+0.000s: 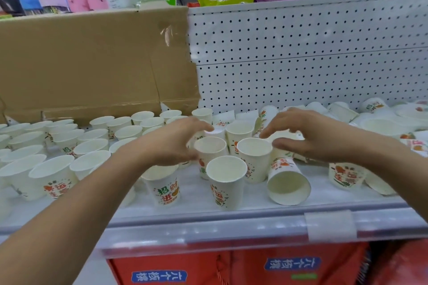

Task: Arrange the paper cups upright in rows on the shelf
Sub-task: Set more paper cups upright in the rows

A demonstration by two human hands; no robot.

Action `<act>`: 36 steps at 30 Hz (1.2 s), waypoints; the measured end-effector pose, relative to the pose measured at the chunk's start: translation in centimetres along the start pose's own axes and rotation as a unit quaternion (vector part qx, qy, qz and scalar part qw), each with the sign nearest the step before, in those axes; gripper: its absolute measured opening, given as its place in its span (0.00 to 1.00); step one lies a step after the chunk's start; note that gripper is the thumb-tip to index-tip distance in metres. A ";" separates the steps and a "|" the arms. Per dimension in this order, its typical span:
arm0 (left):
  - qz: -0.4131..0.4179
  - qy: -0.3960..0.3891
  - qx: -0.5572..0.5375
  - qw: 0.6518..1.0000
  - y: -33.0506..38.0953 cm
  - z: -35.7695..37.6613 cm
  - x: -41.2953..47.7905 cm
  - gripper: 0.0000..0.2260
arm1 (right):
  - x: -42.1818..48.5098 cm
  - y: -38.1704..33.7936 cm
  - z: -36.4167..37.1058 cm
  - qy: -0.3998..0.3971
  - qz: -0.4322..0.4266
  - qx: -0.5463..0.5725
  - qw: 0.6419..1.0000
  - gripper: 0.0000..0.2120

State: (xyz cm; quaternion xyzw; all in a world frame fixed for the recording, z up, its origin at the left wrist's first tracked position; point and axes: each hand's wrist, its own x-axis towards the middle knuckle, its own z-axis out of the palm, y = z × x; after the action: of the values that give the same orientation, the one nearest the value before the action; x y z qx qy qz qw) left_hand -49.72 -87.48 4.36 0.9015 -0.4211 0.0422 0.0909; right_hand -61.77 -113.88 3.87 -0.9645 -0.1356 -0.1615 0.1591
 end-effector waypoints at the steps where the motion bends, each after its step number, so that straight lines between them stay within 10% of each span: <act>1: 0.013 0.041 -0.009 0.999 0.5 -0.2 -0.6 0.25 | -0.8 0.0 -0.5 -0.002 0.006 0.018 1.000 0.11; 5: 0.063 0.092 -0.129 0.985 3.8 1.2 -3.1 0.25 | -3.1 0.2 -0.3 -0.064 0.033 0.022 0.997 0.21; 14: 0.098 0.087 -0.053 0.990 4.5 5.7 -3.4 0.25 | -3.5 1.0 1.5 -0.024 0.016 -0.088 0.996 0.09; 22: 0.038 0.092 -0.041 0.994 4.4 5.1 -4.2 0.31 | -2.6 3.9 -0.4 -0.127 0.068 -0.021 0.989 0.10; 29: -0.071 0.097 -0.180 0.976 4.2 2.4 -2.4 0.26 | 0.5 2.3 -2.1 -0.021 -0.025 -0.012 0.999 0.11; 36: -0.040 0.006 -0.090 0.995 2.9 1.6 -0.3 0.35 | 3.9 -0.7 0.0 -0.203 -0.058 -0.033 0.977 0.13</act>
State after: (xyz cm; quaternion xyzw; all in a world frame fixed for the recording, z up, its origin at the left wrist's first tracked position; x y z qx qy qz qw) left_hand -52.18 -89.44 3.08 0.9056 -0.3859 0.0057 0.1759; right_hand -58.42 -112.42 5.48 -0.9723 -0.2157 0.0242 0.0871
